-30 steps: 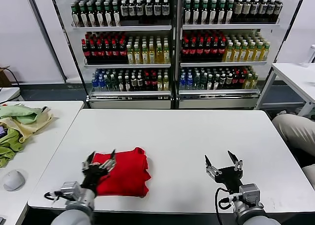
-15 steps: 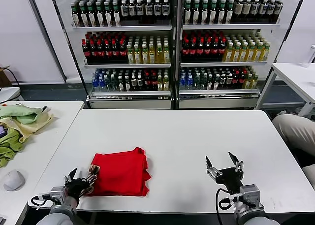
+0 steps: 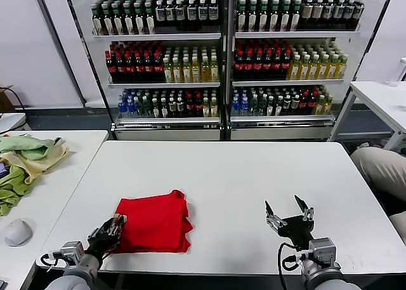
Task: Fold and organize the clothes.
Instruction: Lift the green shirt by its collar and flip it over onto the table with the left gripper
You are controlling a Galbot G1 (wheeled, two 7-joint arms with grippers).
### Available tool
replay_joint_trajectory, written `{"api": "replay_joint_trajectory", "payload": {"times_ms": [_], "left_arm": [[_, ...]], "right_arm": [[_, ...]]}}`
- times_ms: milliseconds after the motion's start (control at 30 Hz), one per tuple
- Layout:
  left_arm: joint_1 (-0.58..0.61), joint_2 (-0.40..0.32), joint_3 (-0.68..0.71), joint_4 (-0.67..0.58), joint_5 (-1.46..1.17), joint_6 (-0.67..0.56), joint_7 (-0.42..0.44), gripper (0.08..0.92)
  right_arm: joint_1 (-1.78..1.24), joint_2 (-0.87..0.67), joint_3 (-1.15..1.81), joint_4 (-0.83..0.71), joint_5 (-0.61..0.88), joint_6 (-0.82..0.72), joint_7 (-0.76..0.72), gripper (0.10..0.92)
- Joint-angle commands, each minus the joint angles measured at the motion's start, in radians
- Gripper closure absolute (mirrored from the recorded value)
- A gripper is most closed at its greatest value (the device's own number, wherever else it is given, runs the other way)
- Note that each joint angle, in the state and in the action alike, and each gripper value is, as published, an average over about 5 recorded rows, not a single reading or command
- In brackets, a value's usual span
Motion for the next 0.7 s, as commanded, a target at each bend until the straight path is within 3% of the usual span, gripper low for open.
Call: {"api": "replay_joint_trajectory", "payload": {"times_ms": [33, 133, 267, 367, 467, 567, 700], "left_arm": [[0.006, -0.002, -0.016, 0.01, -0.038, -0.057, 0.045, 0.683], [0.022, 0.013, -0.074, -0.062, -0.086, -0.033, 0.037, 0.769], [0.032, 0.074, -0.287, -0.234, -0.33, 0.079, -0.04, 0.872], [0.029, 0.143, -0.473, -0.318, -0.538, 0.121, -0.103, 0.891], [0.027, 0.186, -0.537, -0.356, -0.611, 0.121, -0.13, 0.891], [0.024, 0.156, -0.395, -0.387, -0.558, 0.12, -0.14, 0.891], [0.003, 0.005, 0.065, -0.418, -0.262, 0.118, -0.14, 0.891]], "right_arm": [[0.0, 0.0, 0.0, 0.001, 0.0, 0.001, 0.0, 0.203], [0.0, -0.001, 0.002, 0.003, 0.0, 0.001, 0.0, 0.203], [-0.001, -0.002, 0.006, 0.007, 0.001, 0.001, 0.0, 0.203], [0.0, -0.002, 0.007, 0.008, 0.001, 0.001, 0.0, 0.203], [0.002, -0.003, 0.006, 0.008, 0.002, 0.002, 0.0, 0.203], [0.001, -0.004, 0.005, 0.009, 0.002, 0.002, 0.0, 0.203], [0.0, -0.003, 0.004, 0.009, 0.001, 0.002, 0.001, 0.203]]}}
